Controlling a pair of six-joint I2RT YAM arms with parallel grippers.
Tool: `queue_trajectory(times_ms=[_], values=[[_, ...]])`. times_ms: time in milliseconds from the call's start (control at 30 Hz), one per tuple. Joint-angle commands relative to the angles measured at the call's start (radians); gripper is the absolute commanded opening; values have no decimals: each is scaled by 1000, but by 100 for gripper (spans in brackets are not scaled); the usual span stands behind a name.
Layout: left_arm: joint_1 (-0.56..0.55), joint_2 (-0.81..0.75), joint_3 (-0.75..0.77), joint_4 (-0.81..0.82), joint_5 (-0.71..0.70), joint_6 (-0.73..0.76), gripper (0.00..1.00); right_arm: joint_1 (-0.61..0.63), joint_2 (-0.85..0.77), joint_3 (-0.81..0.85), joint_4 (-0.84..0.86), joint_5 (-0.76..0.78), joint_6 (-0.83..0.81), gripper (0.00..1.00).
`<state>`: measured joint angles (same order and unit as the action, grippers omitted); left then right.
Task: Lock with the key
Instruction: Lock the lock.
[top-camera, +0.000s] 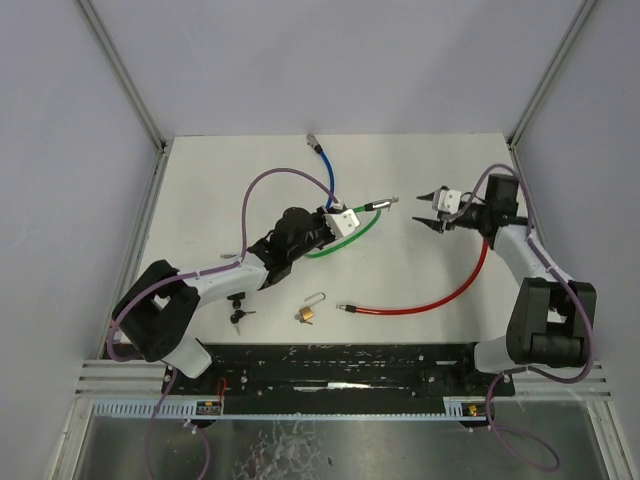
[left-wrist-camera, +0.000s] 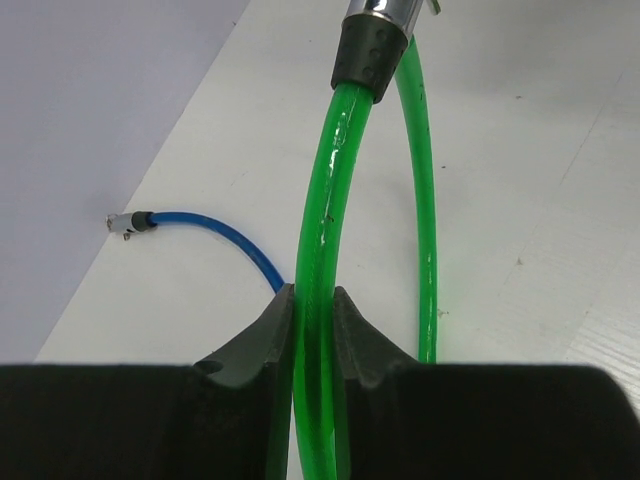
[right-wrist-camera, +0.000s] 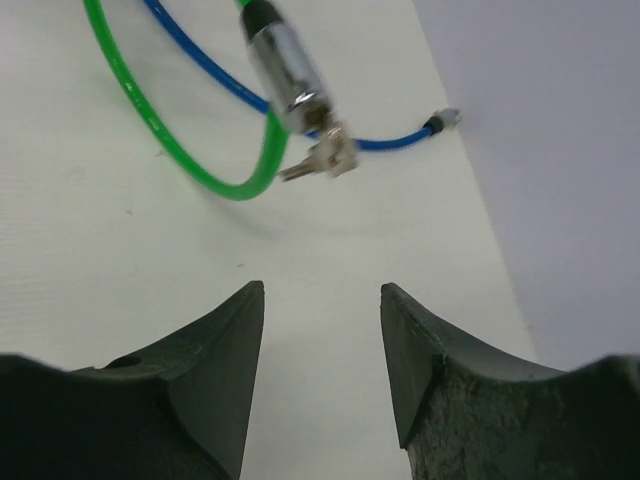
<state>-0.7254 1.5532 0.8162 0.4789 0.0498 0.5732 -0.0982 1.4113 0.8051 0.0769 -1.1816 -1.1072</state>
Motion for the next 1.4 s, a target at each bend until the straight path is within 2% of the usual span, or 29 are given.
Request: queue_trajectory(times_ms=[0, 100, 167, 233, 300, 367, 567, 900, 1133, 1367], values=[[8, 24, -30, -69, 44, -9, 0, 0, 84, 341, -800, -77, -637, 54], [9, 24, -25, -78, 54, -10, 0, 2, 224, 549, -1175, -78, -890, 50], [8, 22, -25, -81, 58, -10, 0, 5, 315, 664, -1351, -78, -1019, 47], [9, 24, -22, -83, 61, 14, 0, 15, 377, 746, -1474, -74, -1106, 45], [8, 28, -21, -86, 67, 14, 0, 26, 409, 789, -1524, -70, -1135, 44], [9, 28, -20, -88, 69, 14, 0, 39, 413, 797, -1501, -63, -1107, 44], [8, 33, -16, -94, 72, 16, 0, 76, 364, 758, -1298, -30, -875, 45], [9, 35, -12, -99, 79, 16, 0, 120, 343, 743, -1196, 13, -765, 44], [9, 32, -12, -98, 81, 14, 0, 142, 327, 723, -1155, 35, -731, 37], [9, 32, -10, -102, 80, 14, 0, 153, 294, 694, -1086, 65, -691, 19]])
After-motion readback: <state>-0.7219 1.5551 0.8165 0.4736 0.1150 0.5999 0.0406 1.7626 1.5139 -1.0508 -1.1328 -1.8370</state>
